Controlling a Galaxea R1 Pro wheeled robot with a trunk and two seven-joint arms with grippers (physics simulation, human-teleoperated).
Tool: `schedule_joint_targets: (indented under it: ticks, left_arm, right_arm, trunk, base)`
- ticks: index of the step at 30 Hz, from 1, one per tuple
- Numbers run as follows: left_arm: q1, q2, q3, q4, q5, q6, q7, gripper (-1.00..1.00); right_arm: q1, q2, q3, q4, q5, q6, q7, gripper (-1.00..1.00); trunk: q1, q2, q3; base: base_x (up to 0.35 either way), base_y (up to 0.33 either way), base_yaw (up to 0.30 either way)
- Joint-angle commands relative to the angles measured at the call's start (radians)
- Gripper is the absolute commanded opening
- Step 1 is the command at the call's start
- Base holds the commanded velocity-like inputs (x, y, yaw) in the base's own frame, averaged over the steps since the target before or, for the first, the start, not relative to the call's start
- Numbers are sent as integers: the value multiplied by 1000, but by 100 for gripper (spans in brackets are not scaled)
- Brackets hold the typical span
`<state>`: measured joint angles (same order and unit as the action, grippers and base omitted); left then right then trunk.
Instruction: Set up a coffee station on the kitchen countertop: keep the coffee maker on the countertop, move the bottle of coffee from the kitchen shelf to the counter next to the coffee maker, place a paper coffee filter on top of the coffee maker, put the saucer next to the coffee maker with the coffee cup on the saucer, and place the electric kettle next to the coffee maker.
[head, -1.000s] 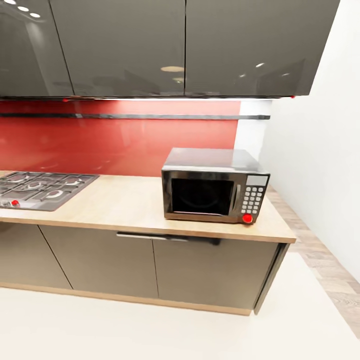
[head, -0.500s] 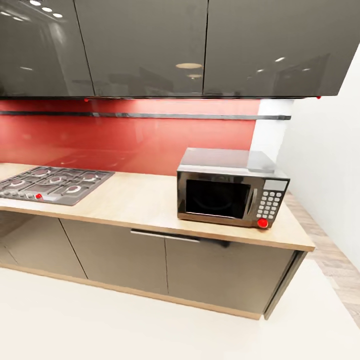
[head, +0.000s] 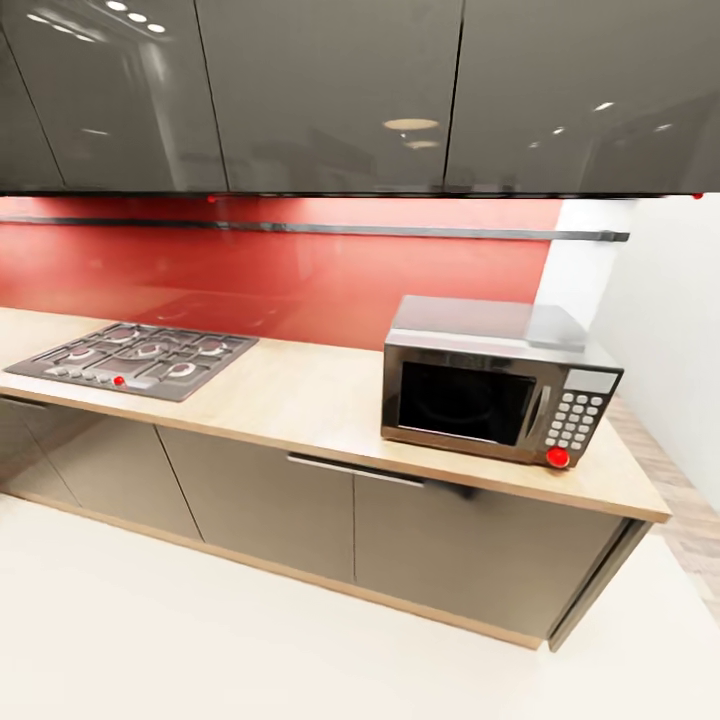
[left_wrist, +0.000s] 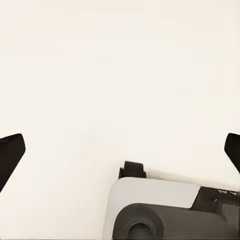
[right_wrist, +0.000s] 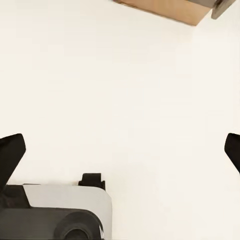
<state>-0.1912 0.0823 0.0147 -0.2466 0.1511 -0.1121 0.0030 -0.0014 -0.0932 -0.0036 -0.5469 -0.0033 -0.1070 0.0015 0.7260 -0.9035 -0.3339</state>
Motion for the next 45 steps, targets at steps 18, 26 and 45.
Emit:
schedule_joint_targets:
  ticks: [18, 26, 45]
  left_arm:
    - [7, 5, -1, 12, 90, -5, 0, 100]
    - [7, 5, 9, 12, 102, -6, 0, 100]
    - [6, 4, 10, 12, 105, -6, 0, 100]
  right_arm:
    - [0, 0, 0, 48, -1, -31, 0, 100]
    - [-1, 0, 1, 48, 0, -31, 0, 100]
    - [0, 1, 1, 48, -1, -31, -5, 100]
  trunk:
    - [-69, 125, 33]
    - [-100, 181, 48]
    - [-173, 314, 89]
  base:
    - [0, 0, 187]
    - [0, 0, 192]
    - [0, 0, 223]
